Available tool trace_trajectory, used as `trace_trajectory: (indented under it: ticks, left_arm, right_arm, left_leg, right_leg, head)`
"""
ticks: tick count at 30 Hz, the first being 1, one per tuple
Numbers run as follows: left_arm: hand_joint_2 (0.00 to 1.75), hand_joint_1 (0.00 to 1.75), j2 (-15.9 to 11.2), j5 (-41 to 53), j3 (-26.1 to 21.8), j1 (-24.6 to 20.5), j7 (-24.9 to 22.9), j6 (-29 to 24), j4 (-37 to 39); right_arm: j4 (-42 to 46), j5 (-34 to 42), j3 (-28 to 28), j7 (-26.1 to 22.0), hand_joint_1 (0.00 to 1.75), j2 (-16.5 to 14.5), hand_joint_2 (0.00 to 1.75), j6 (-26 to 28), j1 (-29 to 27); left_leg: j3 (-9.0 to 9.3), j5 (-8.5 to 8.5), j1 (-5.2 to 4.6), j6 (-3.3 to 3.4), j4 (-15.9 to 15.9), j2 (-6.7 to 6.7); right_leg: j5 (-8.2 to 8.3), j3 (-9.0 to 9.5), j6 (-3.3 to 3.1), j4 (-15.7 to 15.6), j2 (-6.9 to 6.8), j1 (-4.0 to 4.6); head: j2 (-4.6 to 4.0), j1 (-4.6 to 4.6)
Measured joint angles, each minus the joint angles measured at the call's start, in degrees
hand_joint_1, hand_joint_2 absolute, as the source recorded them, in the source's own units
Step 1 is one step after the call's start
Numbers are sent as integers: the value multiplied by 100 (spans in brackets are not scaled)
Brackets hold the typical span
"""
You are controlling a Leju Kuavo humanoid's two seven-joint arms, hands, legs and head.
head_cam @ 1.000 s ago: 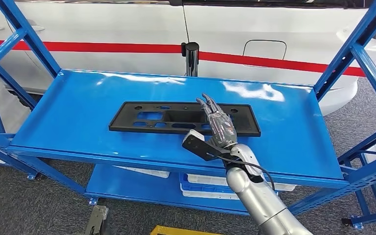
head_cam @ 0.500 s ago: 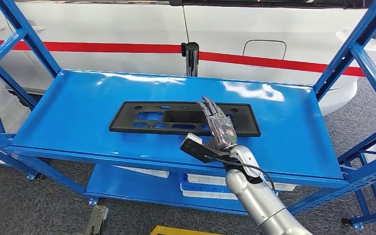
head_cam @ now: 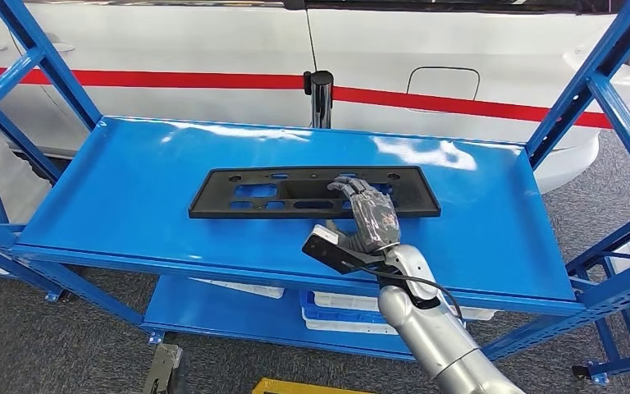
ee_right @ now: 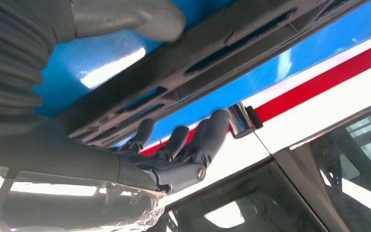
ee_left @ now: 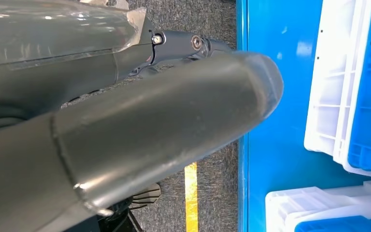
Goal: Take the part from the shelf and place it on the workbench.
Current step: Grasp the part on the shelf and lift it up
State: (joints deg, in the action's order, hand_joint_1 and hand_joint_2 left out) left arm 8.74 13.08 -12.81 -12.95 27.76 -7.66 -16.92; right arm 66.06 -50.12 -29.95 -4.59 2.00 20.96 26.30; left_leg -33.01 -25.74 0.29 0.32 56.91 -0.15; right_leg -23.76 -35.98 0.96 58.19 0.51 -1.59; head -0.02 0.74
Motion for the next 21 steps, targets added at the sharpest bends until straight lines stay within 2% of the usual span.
trace_trajectory:
  ticks: [3,5,9,13,14,17,18,21]
  left_arm:
    - [0,0,0,23,6,-14,-14,29,0]
    - [0,0,0,31,9,-29,-26,39,0]
    - [0,0,0,36,13,-63,-43,41,0]
    - [0,0,0,32,14,-91,-44,37,0]
    - [0,0,0,31,14,-95,-44,37,0]
    - [0,0,0,26,14,-103,-44,31,0]
    - [0,0,0,23,14,-105,-44,28,0]
    - [0,0,0,14,14,-110,-44,23,0]
  right_arm:
    - [16,-346,-4,69,156,9,175,236,-31]
    - [52,-595,-7,121,167,20,175,357,-68]
    - [146,-980,-22,184,168,45,175,482,-135]
    - [219,-1127,-37,191,158,49,175,530,-188]
    - [225,-1143,-40,191,151,50,175,545,-194]
    - [229,-1187,-50,199,34,53,175,578,-207]
    - [230,-1207,-51,203,0,54,175,582,-209]
    - [237,-1262,-53,226,0,52,175,589,-216]
  left_leg:
    - [1,0,0,0,0,0]
    - [1,0,0,0,0,0]
    - [1,0,-1,0,0,0]
    - [1,0,-1,0,0,0]
    - [2,0,-1,0,0,0]
    - [2,0,-1,0,0,0]
    - [2,0,-1,0,0,0]
    - [2,0,-1,0,0,0]
  right_leg:
    - [0,0,0,0,0,0]
    - [0,0,0,0,0,0]
    - [0,0,0,0,0,0]
    - [0,0,0,0,0,0]
    - [0,0,0,0,0,0]
    - [0,0,0,0,0,0]
    - [0,0,0,0,0,0]
    - [0,1,0,0,0,0]
  head:
    - [0,0]
    - [0,0]
    - [0,-1]
    - [0,-1]
    - [0,-1]
    - [0,0]
    - [0,0]
    - [0,0]
